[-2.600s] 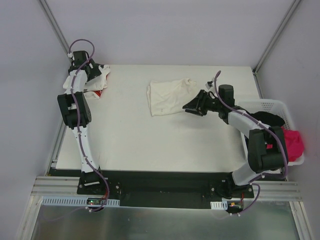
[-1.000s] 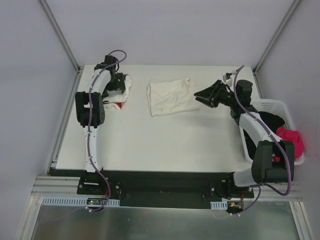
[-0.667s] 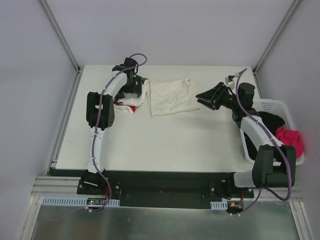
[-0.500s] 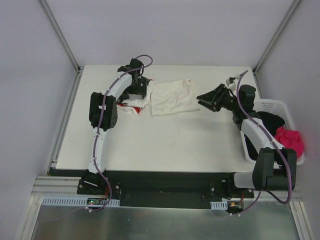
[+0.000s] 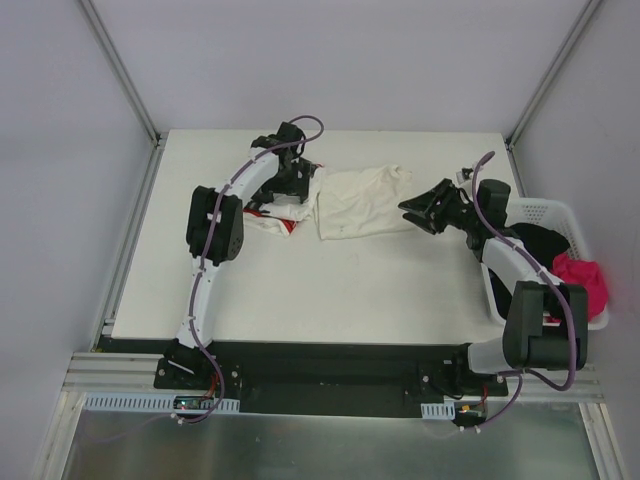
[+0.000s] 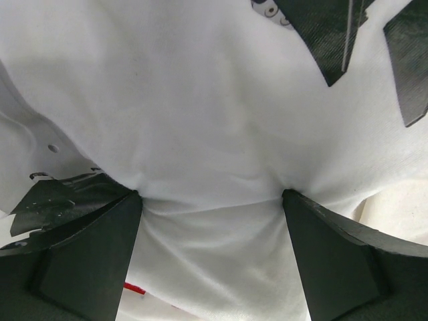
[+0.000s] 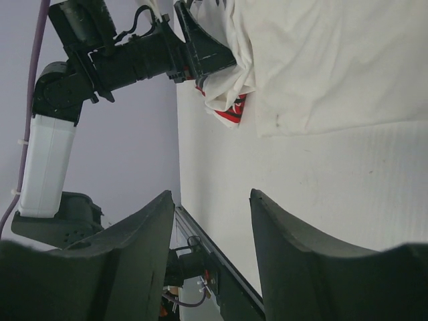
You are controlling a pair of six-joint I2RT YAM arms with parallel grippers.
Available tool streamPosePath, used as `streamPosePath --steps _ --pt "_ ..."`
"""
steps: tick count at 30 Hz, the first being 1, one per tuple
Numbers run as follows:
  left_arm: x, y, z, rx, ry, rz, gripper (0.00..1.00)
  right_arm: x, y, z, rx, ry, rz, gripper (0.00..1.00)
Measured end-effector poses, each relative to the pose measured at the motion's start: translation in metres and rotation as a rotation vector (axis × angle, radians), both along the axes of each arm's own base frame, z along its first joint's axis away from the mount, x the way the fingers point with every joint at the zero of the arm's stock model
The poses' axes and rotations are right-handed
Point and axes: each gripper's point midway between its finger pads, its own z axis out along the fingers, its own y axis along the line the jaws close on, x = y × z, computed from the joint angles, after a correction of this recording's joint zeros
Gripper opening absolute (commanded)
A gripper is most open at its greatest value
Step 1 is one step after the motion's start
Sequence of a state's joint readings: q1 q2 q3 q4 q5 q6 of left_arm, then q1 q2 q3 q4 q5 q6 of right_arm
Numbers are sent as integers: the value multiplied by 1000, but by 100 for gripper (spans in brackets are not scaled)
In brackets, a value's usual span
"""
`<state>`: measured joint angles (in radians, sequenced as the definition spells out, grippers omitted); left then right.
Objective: Fold and stack the t-shirts
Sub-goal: Put the neatly folded tshirt into the corner of the board with both arms
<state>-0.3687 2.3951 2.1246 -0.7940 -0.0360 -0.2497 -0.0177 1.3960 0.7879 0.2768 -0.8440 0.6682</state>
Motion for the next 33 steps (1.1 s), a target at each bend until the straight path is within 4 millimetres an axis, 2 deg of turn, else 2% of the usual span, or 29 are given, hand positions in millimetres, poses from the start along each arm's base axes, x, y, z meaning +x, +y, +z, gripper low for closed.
streamPosePath --steps 6,11,14,19,22,24,26,28,31,33 --pt "-1 0 4 9 -15 -1 88 -7 -4 -22 -22 42 -10 55" --pt "-1 2 25 9 -44 -21 88 -19 -7 -34 -74 61 -9 57" --pt "0 -1 56 -21 -98 -48 88 -22 -10 -40 -108 56 -14 58" --pt "-3 -7 136 -107 -260 -82 87 -30 -15 -65 -158 96 -29 58" --pt "-19 -15 177 -195 -352 -111 87 -28 -20 -85 -194 137 -43 58" --pt "-35 -26 190 -250 -387 -138 86 -26 -22 -101 -205 182 -47 59" --pt "-49 -40 188 -290 -395 -164 86 -26 -23 -116 -209 228 -49 60" --pt "-60 -58 172 -323 -388 -193 86 -24 -24 -128 -217 260 -55 61" --pt "-76 -76 128 -380 -346 -221 87 -15 -28 -135 -232 273 -72 63" --pt "-95 -76 88 -414 -291 -215 87 -5 -30 -135 -242 261 -86 63"
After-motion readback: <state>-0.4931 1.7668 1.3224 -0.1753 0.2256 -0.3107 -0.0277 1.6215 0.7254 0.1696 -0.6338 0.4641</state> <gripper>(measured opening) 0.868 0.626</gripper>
